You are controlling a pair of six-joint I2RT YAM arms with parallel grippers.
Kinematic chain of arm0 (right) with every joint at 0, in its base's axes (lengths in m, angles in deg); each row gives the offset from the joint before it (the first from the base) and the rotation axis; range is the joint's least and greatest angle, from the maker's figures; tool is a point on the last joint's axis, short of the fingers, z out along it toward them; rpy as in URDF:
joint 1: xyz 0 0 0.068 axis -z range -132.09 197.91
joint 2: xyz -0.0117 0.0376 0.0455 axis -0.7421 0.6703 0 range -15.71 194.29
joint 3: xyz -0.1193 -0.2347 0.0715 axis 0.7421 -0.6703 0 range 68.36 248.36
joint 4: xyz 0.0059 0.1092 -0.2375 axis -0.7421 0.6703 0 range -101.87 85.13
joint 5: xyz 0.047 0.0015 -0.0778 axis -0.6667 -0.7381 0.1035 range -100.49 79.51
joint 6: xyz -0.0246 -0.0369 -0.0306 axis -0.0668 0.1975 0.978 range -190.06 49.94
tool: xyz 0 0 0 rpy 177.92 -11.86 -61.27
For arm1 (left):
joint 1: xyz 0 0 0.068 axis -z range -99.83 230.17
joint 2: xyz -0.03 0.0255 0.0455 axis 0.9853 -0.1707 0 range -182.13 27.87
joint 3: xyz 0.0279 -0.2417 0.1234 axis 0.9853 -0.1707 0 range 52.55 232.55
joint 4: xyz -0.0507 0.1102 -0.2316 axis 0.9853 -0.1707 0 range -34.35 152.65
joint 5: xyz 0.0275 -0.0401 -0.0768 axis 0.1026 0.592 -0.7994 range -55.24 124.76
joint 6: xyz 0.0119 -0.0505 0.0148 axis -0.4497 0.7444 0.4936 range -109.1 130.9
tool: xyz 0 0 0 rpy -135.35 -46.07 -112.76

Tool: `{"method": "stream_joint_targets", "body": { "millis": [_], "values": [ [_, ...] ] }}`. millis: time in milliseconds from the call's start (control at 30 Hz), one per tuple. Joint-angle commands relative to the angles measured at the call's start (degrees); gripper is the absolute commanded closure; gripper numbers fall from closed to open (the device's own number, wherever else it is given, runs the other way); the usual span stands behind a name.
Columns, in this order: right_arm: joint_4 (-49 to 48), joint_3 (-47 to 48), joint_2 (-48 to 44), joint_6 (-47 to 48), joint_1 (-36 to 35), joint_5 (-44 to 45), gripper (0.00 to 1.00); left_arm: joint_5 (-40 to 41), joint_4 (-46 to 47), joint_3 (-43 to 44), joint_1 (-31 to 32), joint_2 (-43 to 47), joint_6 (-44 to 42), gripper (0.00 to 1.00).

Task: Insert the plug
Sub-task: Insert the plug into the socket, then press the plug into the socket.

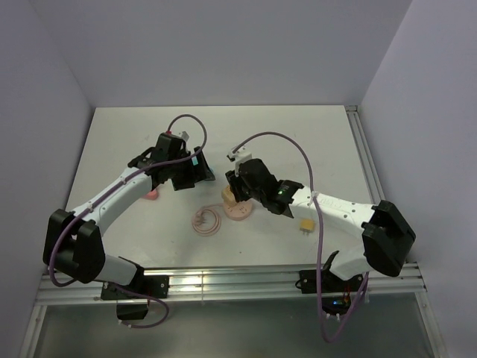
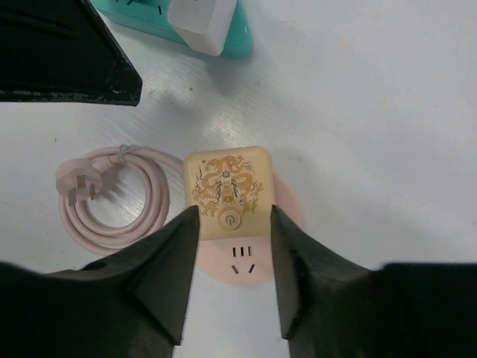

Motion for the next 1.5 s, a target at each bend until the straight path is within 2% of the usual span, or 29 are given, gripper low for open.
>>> {"method": "stream_joint_targets", "body": {
  "millis": [0, 267, 400, 633, 800, 1133, 1267, 1467],
  "values": [
    [1.6, 4.3, -1.5, 0.0, -0.1, 0.5, 0.53, 0.5, -0.4, -0.5, -0.4, 2.3, -1.0, 0.12],
    [2.7, 7.8, -0.6, 0.9, -0.1, 0.3, 0.58, 0.5, -0.9, -0.4, -0.8, 3.1, -1.1, 0.12],
    [1.8, 6.6, 3.3, 0.3, -0.1, -0.3, 0.59, 0.5, -0.9, -0.5, -0.9, 3.3, -1.2, 0.12],
    [-1.3, 2.3, 8.0, -1.9, 0.0, -1.2, 0.69, 0.3, -0.9, -1.0, -1.1, 3.3, -1.4, 0.12],
    [-1.3, 2.2, 6.9, -1.9, 0.5, -1.3, 0.69, -0.1, -0.6, -1.2, -1.2, 3.3, -1.5, 0.12],
    [4.6, 12.1, 4.2, 0.4, 0.7, -1.1, 0.69, 0.2, -0.6, -1.8, -1.2, 3.9, -1.4, 0.13],
    [4.5, 12.6, 2.6, 0.4, 0.6, -1.7, 0.69, 0.3, -0.6, -2.1, -1.2, 4.2, -1.5, 0.13],
    [2.6, 9.7, 8.0, -1.3, 1.0, -1.8, 0.70, -0.1, -0.3, -2.6, -1.3, 4.1, -1.6, 0.13]
  ]
}}
